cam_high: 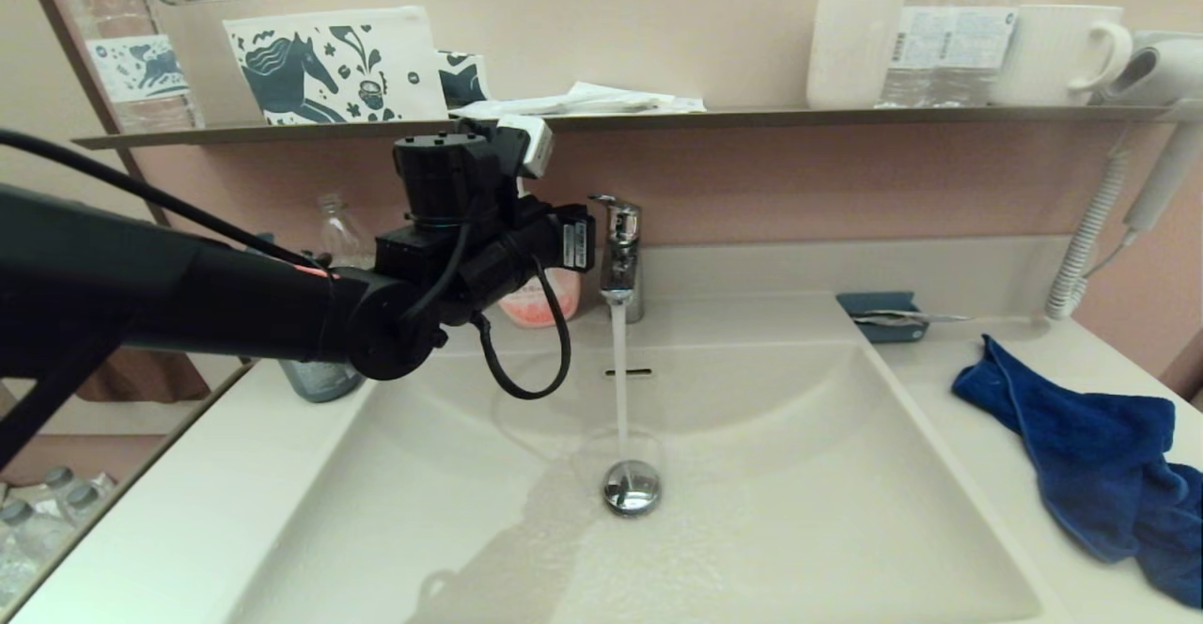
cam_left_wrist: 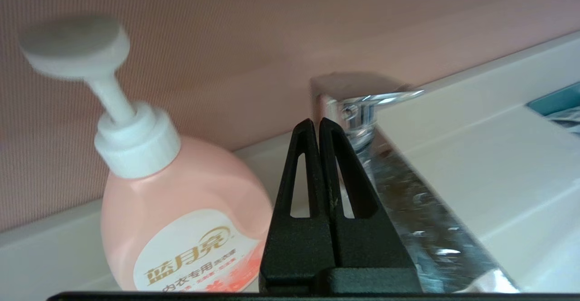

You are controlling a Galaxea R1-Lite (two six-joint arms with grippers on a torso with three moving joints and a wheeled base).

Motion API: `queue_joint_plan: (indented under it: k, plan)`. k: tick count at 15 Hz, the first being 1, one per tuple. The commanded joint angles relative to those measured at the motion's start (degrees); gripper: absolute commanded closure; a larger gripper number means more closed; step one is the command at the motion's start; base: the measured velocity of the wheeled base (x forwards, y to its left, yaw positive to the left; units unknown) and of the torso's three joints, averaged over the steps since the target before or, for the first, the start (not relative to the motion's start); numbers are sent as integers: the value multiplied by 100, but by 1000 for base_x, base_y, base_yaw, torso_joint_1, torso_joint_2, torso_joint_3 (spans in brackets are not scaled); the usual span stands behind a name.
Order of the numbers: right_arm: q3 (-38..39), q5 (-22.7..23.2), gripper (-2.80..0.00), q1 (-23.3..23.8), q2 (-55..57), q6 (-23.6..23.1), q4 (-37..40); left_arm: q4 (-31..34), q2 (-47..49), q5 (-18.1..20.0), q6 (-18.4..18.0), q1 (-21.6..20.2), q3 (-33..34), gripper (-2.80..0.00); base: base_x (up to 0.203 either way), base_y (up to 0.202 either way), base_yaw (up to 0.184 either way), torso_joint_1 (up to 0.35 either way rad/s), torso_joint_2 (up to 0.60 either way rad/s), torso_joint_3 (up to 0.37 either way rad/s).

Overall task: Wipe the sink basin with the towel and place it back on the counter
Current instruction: Turn off the faucet

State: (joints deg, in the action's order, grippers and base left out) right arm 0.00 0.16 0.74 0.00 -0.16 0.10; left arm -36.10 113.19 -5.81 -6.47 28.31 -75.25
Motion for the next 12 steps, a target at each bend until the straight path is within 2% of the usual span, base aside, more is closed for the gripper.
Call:
queue_joint_plan:
  k: [1, 7, 12]
  plan:
    - [0, 2, 0, 1, 0, -2, -1, -14, -162, -6, -4, 21, -41, 0, 0, 0, 0, 0, 0, 0]
    - [0, 2, 0, -3, 0, -2, -1, 136, -102, -25, -32, 323, -332, 0, 0, 0, 0, 0, 0, 0]
    - [0, 2, 0, 4, 0, 0, -1, 151, 58, -25, -86, 307, -323, 0, 0, 0, 0, 0, 0, 0]
